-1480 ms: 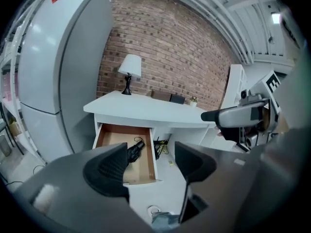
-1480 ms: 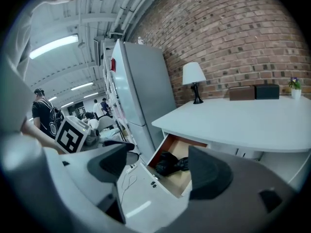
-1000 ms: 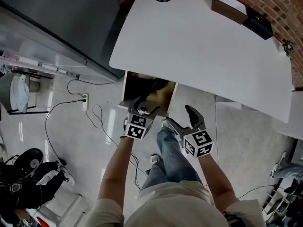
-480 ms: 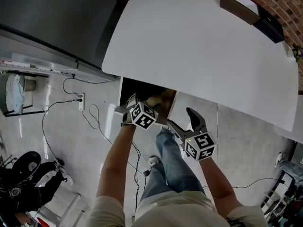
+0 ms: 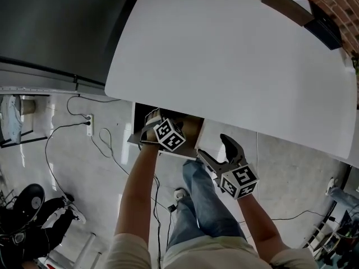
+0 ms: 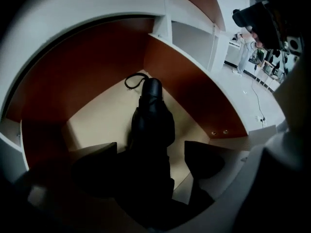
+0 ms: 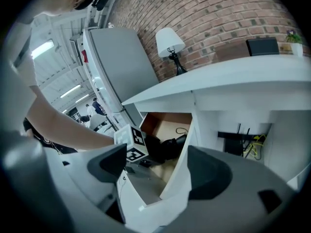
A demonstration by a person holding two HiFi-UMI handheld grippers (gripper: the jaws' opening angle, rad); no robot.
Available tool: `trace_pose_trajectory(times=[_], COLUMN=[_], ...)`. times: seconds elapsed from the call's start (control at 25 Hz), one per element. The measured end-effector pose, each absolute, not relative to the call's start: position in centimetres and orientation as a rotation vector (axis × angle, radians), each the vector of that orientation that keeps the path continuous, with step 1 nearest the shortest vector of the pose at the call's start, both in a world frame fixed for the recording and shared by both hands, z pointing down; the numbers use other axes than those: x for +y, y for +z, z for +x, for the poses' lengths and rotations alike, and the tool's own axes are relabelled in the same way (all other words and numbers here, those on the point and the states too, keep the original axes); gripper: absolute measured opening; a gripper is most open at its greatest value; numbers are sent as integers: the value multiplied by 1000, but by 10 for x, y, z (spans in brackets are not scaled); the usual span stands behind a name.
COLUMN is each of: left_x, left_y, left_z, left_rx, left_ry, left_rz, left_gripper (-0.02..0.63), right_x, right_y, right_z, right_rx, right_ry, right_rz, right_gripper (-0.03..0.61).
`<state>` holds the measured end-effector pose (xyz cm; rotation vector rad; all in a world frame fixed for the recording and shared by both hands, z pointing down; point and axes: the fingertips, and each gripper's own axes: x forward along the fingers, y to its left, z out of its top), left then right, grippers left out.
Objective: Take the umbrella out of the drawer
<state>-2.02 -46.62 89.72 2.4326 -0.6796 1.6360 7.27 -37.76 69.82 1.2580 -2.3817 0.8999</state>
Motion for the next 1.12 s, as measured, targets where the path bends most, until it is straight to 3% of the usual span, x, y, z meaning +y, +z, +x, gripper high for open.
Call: trace_pose_trajectory(times=[0.36,0.52,0.68,1.12], left_x=[-481,-484,-482,-447], left_y=[930,931,929,885], left_z=[-28,-28,-30,-27], left_rx=[-714,-739,-724,-662], left_ry=[1796,1798,1812,1842], left_rz=[2428,2431,2399,2433], left_gripper=[413,385,281,252], right_x=[-382,-384,-385,-365], right_y=[711,714,714,669], right_z=[82,89,87,97], right_rx=[-2390,-2377,-2376,-2384], right_ry=[928,935,924,828], right_rz=[1268,1283,1284,1413], right_gripper=[380,380,380,377])
